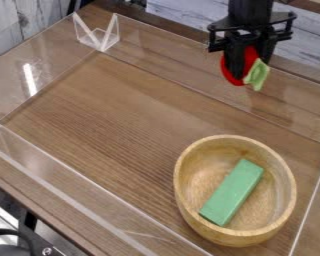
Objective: Move the red object to the left side of the table
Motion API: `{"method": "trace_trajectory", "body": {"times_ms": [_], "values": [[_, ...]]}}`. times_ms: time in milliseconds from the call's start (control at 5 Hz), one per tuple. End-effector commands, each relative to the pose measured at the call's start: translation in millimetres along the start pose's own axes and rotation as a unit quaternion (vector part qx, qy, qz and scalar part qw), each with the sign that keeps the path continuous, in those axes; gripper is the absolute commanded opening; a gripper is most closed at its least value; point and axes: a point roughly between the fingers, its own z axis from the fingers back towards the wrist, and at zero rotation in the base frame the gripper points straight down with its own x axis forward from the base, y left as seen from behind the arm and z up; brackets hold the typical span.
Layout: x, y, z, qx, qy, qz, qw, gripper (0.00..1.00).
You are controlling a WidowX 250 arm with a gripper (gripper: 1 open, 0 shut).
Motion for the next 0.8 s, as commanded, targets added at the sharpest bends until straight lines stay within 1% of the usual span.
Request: {"method": "trace_trajectory", "body": {"times_ms": [0, 200, 400, 600], "values": [[1.7, -9.6, 20.7, -0.016, -0.022, 0.005, 0.9996, 0.0], [0.2, -11.8, 19.3, -0.004, -0.023, 0.017, 0.9996, 0.0], [1.3, -7.8, 16.5, 0.007, -0.024, -0.01, 0.9996, 0.0], [4.8, -3.6, 14.6, 0.017, -0.024, -0.035, 0.999, 0.0]]}}
